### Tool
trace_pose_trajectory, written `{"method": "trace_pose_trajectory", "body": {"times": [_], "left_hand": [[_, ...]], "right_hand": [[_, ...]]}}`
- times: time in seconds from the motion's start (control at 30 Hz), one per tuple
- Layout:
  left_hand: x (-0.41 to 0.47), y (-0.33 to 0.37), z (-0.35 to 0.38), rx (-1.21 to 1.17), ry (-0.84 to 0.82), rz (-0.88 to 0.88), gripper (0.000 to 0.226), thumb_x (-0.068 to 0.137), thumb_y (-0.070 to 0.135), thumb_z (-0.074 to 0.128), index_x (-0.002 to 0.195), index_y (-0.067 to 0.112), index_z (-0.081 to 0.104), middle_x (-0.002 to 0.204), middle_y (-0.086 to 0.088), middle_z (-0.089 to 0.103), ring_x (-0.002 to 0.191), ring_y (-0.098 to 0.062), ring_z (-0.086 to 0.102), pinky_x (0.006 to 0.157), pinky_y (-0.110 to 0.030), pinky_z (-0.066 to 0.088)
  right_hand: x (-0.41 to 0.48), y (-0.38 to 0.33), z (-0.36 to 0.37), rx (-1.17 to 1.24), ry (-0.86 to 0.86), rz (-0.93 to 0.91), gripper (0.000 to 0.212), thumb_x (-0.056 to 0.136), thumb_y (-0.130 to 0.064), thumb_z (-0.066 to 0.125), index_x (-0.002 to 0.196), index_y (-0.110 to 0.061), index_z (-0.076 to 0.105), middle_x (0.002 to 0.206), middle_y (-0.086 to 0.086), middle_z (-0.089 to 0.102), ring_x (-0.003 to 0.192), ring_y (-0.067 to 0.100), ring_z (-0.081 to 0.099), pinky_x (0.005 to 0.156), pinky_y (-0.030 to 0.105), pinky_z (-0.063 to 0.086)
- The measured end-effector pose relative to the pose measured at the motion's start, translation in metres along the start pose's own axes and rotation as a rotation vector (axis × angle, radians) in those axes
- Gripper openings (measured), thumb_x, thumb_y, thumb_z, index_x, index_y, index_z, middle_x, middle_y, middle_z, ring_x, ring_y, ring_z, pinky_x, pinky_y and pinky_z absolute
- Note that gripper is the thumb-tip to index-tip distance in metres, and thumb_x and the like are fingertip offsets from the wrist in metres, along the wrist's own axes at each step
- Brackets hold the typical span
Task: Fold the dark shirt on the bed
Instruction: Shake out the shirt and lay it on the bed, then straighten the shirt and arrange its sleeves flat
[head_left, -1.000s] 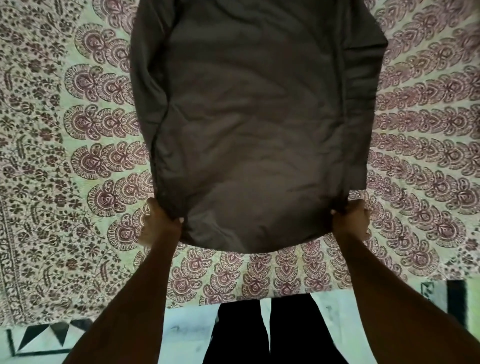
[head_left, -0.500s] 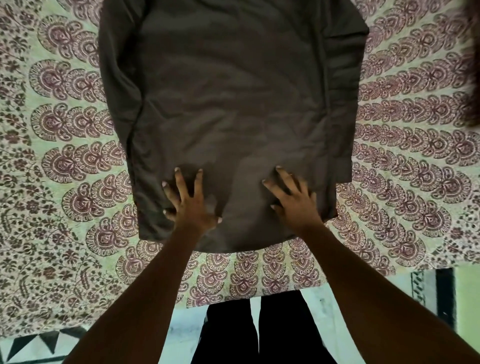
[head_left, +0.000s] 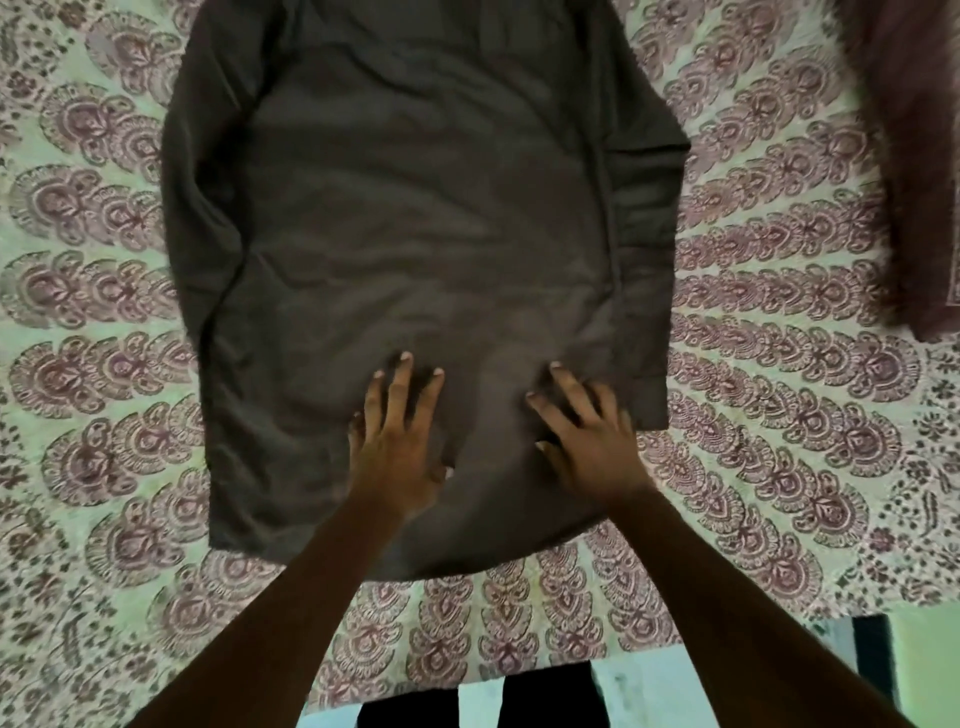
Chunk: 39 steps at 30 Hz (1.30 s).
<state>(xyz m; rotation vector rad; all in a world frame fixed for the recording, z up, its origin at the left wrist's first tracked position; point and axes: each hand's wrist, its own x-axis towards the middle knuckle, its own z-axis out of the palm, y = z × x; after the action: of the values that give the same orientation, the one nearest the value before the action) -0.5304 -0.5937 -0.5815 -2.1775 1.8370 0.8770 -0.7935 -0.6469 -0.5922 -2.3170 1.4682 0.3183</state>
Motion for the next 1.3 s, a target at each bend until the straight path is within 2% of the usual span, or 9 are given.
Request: {"method": "trace_pose_trajectory", "body": {"times": [0.2, 0.37, 0.47, 0.57, 0.67, 0.83, 1.07, 1.2, 1.3], "left_hand": [[0.025, 0.042, -0.015, -0.016, -0.120, -0.208, 0.106, 0.056, 0.040, 0.093, 0.140, 0.046, 0.028, 0.158, 0.002, 0.004, 0.141, -0.038, 0.021, 0.101, -0.069, 0.044], [0.043, 0.086, -0.023, -0.012, 0.008, -0.061, 0.098, 0.071, 0.041, 0.084, 0.150, 0.034, 0.026, 0.166, 0.004, -0.003, 0.150, -0.035, 0.017, 0.109, -0.061, 0.040], [0.055, 0.109, -0.028, 0.091, -0.067, 0.038, 0.091, 0.078, 0.040, 0.076, 0.155, 0.034, 0.028, 0.167, 0.007, 0.013, 0.150, -0.027, 0.023, 0.116, -0.053, 0.034], [0.069, 0.133, -0.036, 0.039, -0.022, -0.072, 0.078, 0.075, 0.034, 0.076, 0.145, 0.027, 0.044, 0.150, -0.001, 0.037, 0.137, -0.030, 0.037, 0.109, -0.054, 0.037], [0.084, 0.158, -0.041, -0.052, 0.050, -0.023, 0.075, 0.079, 0.026, 0.075, 0.148, 0.022, 0.045, 0.155, -0.002, 0.038, 0.140, -0.030, 0.036, 0.110, -0.051, 0.037], [0.123, 0.196, -0.051, -0.036, 0.006, 0.016, 0.105, 0.082, 0.034, 0.082, 0.163, 0.029, 0.016, 0.173, 0.009, 0.003, 0.158, -0.024, 0.013, 0.119, -0.054, 0.031], [0.146, 0.221, -0.052, 0.036, -0.043, -0.095, 0.127, 0.068, 0.041, 0.093, 0.164, 0.022, 0.013, 0.172, 0.002, 0.011, 0.153, -0.029, 0.021, 0.116, -0.053, 0.042], [0.152, 0.215, -0.050, 0.015, -0.049, -0.082, 0.137, 0.058, 0.038, 0.099, 0.165, 0.019, 0.014, 0.172, -0.002, 0.015, 0.151, -0.033, 0.027, 0.120, -0.044, 0.037], [0.150, 0.207, -0.045, 0.059, -0.079, -0.030, 0.148, 0.054, 0.041, 0.100, 0.166, 0.018, 0.007, 0.173, -0.004, 0.009, 0.153, -0.035, 0.023, 0.124, -0.043, 0.030]], "right_hand": [[0.011, 0.025, -0.017, 0.245, -0.001, 0.471, 0.055, 0.100, -0.042, 0.055, 0.152, -0.032, 0.041, 0.170, 0.003, 0.012, 0.146, 0.042, 0.017, 0.113, 0.070, 0.030], [0.013, 0.040, -0.031, 0.143, -0.026, 0.180, 0.047, 0.101, -0.042, 0.052, 0.148, -0.039, 0.047, 0.169, -0.002, 0.018, 0.145, 0.036, 0.023, 0.114, 0.062, 0.030], [0.013, 0.059, -0.032, 0.243, 0.055, 0.393, 0.043, 0.102, -0.039, 0.052, 0.145, -0.036, 0.051, 0.167, 0.003, 0.023, 0.145, 0.039, 0.027, 0.114, 0.063, 0.027], [0.013, 0.076, -0.037, 0.374, 0.209, 0.644, 0.038, 0.102, -0.031, 0.053, 0.139, -0.022, 0.055, 0.156, 0.013, 0.034, 0.137, 0.041, 0.035, 0.111, 0.059, 0.035], [0.024, 0.089, -0.047, 0.413, 0.143, 0.648, 0.042, 0.102, -0.035, 0.055, 0.136, -0.011, 0.050, 0.138, 0.019, 0.046, 0.127, 0.040, 0.048, 0.107, 0.053, 0.042], [0.052, 0.101, -0.067, 0.583, 0.084, 0.545, 0.041, 0.093, -0.018, 0.066, 0.129, -0.009, 0.047, 0.113, 0.019, 0.070, 0.104, 0.041, 0.068, 0.091, 0.051, 0.055], [0.083, 0.138, -0.102, 0.681, 0.119, 0.578, 0.009, 0.084, -0.017, 0.077, 0.092, -0.013, 0.076, 0.091, 0.008, 0.078, 0.088, 0.029, 0.075, 0.080, 0.037, 0.061], [0.086, 0.146, -0.105, 0.811, 0.143, 0.685, 0.012, 0.085, 0.000, 0.069, 0.090, -0.007, 0.077, 0.086, 0.008, 0.076, 0.077, 0.020, 0.070, 0.057, 0.003, 0.041], [0.076, 0.160, -0.105, 0.841, 0.189, 0.824, 0.014, 0.088, 0.005, 0.068, 0.096, -0.003, 0.075, 0.082, 0.000, 0.066, 0.062, 0.002, 0.054, 0.050, -0.006, 0.032]]}}
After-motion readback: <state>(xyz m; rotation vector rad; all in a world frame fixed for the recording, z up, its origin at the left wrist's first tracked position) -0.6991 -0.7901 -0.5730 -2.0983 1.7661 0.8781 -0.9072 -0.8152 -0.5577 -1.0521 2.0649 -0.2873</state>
